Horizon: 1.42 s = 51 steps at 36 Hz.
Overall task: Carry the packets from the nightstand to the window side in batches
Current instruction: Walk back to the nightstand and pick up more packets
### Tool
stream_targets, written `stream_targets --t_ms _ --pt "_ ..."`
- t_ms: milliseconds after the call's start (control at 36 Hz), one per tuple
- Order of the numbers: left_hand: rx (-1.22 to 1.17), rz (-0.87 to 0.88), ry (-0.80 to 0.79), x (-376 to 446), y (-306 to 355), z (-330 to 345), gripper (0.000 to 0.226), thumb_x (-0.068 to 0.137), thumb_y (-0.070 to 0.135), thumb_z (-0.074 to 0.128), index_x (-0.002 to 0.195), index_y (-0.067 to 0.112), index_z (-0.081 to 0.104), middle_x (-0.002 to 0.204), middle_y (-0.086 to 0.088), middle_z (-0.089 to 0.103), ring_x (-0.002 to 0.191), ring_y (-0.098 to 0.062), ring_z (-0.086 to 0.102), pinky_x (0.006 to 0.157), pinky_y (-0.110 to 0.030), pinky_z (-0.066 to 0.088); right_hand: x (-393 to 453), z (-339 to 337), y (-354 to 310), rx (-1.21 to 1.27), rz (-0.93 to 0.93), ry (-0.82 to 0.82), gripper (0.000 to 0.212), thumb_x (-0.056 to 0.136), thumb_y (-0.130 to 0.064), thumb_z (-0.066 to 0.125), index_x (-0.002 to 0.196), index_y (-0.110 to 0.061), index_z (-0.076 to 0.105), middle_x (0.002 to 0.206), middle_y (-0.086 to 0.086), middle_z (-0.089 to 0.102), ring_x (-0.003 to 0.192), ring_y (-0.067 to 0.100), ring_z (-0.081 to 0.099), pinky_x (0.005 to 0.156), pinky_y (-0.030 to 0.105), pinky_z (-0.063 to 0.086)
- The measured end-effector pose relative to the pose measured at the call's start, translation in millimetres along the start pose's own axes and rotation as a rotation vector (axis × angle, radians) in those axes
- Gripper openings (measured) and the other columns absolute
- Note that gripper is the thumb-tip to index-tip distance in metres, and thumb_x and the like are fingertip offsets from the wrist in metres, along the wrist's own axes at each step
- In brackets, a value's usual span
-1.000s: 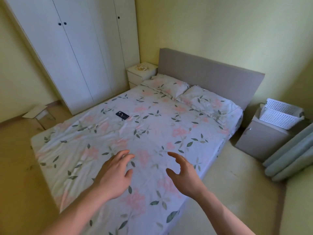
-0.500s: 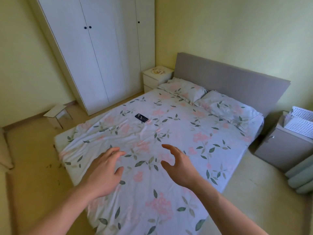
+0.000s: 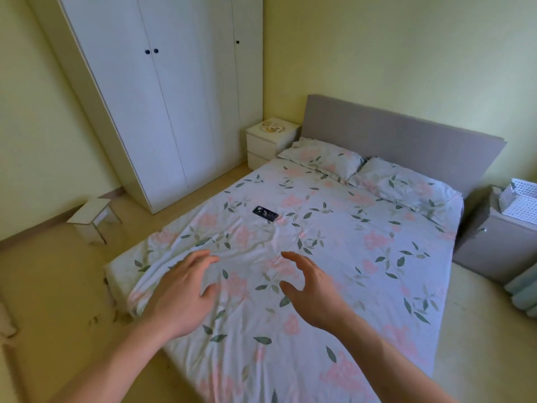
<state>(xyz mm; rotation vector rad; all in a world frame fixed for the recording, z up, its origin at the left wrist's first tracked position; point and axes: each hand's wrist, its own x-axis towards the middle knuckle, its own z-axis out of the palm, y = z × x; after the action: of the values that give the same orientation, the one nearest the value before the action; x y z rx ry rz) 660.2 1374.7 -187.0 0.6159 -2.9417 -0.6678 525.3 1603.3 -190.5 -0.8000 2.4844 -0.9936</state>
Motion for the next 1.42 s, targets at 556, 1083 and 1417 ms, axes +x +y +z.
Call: stream_targets --t_ms 556,1083,1417 --pt "-0.015 0.092 0.016 139 -197 -122 0.048 0.099 0.031 0.053 0.146 0.031 0.041 0.153 0.017 0.03 0.142 -0.01 0.035 0.118 -0.04 0.033 167 109 -146 -0.026 0.073 0.065 0.054 0.1 -0.036 0.058 0.148 -0.044 0.035 0.157 -0.012 0.035 0.105 0.014 0.061 0.079 0.013 0.05" --pt "0.015 -0.129 0.103 303 -499 -293 0.05 0.101 0.023 0.052 0.148 0.031 0.039 0.156 0.016 0.031 0.144 -0.009 0.033 0.119 -0.034 0.031 494 293 -399 0.025 -0.156 -0.101 0.055 0.1 -0.026 0.058 0.151 -0.031 0.038 0.154 -0.009 0.04 0.124 0.01 0.053 0.1 0.018 0.035" --pt "0.05 0.004 0.019 429 -676 -368 0.049 0.1 0.022 0.048 0.147 0.03 0.04 0.157 0.015 0.027 0.144 -0.011 0.033 0.118 -0.036 0.032 611 405 -493 0.043 -0.002 0.014 0.054 0.1 -0.026 0.059 0.149 -0.034 0.038 0.153 -0.012 0.039 0.118 0.027 0.063 0.065 0.005 0.047"
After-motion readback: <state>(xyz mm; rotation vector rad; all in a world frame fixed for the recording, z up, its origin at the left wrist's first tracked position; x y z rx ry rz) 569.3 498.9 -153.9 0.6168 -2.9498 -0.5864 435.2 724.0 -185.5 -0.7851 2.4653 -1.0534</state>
